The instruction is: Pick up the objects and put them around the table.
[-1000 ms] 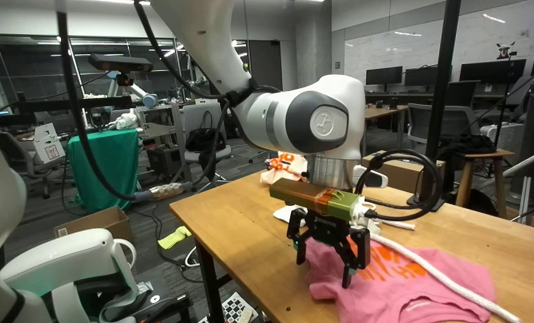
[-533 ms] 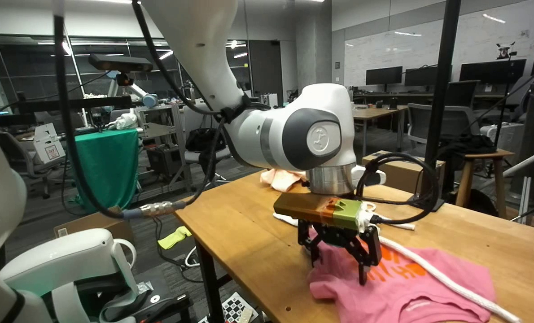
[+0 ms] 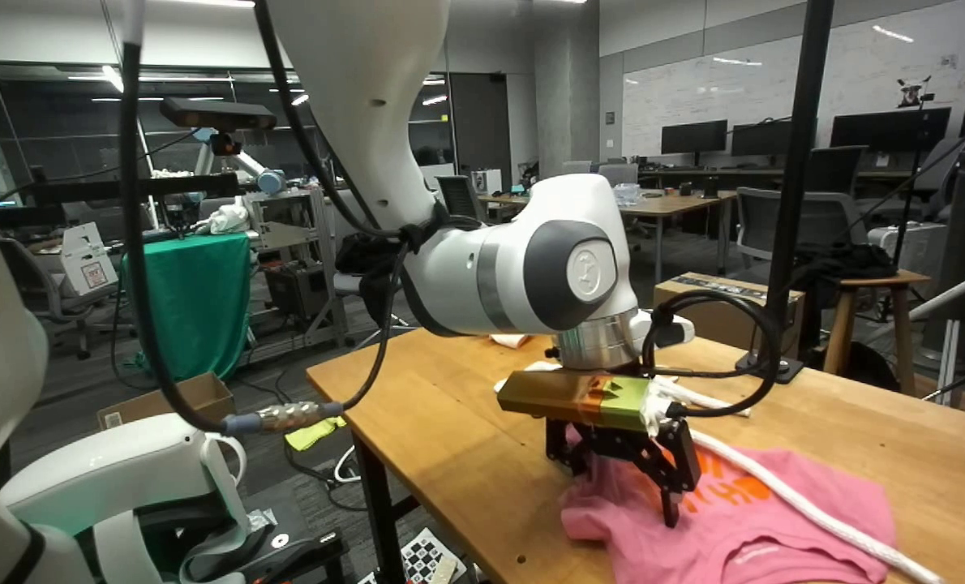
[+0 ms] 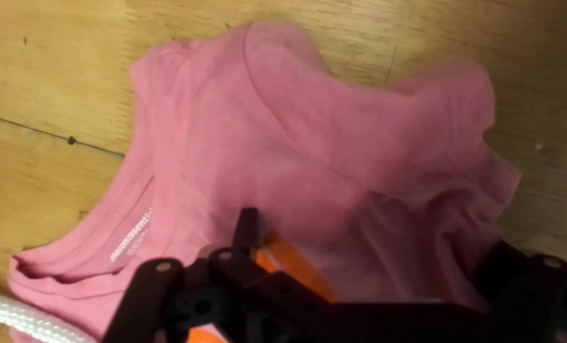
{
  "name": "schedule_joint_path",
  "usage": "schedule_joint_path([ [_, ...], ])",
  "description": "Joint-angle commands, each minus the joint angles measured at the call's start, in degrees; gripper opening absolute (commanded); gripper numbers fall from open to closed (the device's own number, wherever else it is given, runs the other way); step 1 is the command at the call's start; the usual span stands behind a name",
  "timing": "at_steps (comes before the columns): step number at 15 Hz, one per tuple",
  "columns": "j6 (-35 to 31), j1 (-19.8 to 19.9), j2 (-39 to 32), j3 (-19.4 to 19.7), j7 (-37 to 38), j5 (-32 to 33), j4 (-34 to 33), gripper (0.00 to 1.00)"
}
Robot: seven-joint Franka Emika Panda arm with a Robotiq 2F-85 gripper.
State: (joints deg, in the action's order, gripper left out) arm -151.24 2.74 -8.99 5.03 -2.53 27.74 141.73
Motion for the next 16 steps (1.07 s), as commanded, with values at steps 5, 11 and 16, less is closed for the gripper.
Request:
schedule_joint_path([
  [5,-0.7,0.2,0.6,0.6,0.6,-1.5,-0.1,0.35],
  [11,2.6,1.2,7.0,0.2,-2.9,-6.4,0.3,0.04],
  [16,15.0,0.7,16.9,-0.5,-10.6,-13.8,-1.6,0.06],
])
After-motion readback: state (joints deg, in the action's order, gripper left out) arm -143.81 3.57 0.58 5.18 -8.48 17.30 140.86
